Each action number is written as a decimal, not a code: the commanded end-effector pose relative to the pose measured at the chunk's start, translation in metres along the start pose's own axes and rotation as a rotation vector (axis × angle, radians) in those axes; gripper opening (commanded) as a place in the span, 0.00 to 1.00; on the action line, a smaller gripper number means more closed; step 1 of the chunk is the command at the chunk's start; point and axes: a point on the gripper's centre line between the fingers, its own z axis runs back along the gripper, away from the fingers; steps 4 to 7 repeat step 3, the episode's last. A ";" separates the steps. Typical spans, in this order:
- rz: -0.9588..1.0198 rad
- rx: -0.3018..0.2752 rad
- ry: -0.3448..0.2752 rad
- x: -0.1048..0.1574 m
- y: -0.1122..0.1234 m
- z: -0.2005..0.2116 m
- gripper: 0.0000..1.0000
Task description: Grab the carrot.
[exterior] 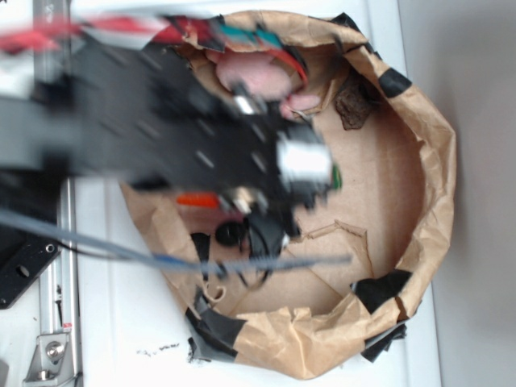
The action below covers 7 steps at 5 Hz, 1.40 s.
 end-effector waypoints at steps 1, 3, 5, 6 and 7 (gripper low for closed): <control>0.168 -0.013 -0.100 0.035 0.021 0.078 0.00; 0.219 0.013 -0.118 0.026 0.010 0.065 0.00; 0.219 0.013 -0.118 0.026 0.010 0.065 0.00; 0.219 0.013 -0.118 0.026 0.010 0.065 0.00; 0.219 0.013 -0.118 0.026 0.010 0.065 0.00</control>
